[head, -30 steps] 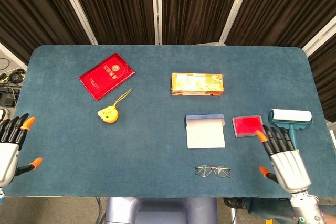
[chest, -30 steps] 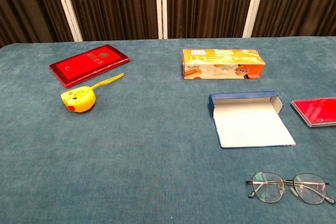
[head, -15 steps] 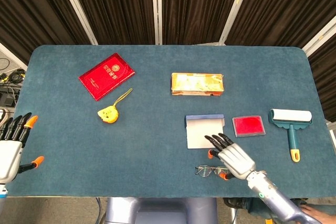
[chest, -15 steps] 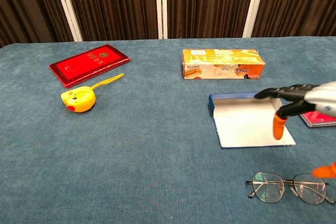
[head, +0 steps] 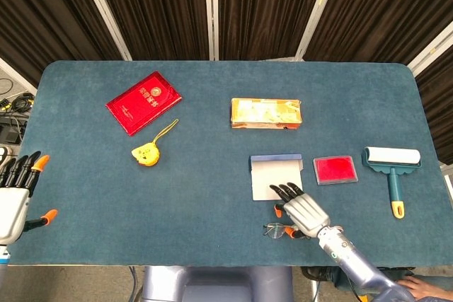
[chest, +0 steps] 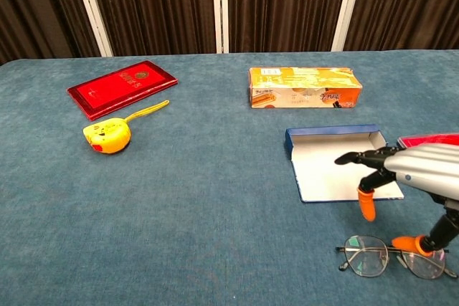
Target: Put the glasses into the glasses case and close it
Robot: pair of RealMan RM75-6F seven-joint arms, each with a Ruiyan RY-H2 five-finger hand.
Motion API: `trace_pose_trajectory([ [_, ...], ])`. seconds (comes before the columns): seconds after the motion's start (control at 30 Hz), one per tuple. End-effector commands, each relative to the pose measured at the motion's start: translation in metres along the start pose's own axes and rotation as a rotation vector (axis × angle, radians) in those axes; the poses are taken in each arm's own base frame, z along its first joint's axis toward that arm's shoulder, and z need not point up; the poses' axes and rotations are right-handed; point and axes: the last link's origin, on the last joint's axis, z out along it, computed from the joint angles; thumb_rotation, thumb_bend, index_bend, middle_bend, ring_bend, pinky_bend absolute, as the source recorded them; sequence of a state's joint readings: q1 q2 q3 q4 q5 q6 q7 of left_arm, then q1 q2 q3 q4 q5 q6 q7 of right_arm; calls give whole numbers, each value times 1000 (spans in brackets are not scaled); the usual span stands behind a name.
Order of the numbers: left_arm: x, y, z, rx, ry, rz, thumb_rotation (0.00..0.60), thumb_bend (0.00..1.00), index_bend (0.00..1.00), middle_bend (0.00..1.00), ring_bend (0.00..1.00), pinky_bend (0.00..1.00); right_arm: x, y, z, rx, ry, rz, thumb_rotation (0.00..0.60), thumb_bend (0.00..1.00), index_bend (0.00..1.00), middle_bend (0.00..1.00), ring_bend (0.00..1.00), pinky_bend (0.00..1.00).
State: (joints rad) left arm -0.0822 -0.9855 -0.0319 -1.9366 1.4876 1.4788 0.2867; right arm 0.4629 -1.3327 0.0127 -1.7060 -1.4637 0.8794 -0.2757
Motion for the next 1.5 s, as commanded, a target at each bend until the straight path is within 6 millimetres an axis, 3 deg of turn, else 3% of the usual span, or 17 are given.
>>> trace_pose_trajectory([
  [0.03, -1, 1, 0, -3, -1, 1, 600, 0, 0, 0, 0, 0, -3, 0, -1, -4, -6, 0, 600, 226, 486, 0, 0, 0],
  [1.2, -4, 3, 1, -2, -12, 7, 600, 0, 0, 0, 0, 0, -21, 1, 4, -22, -48, -25, 600, 310, 529, 0, 0, 0],
  [1.5, -4, 3, 2, -1, -15, 9, 600, 0, 0, 0, 0, 0, -22, -1, 4, -18, -46, -27, 600, 347, 583, 0, 0, 0],
])
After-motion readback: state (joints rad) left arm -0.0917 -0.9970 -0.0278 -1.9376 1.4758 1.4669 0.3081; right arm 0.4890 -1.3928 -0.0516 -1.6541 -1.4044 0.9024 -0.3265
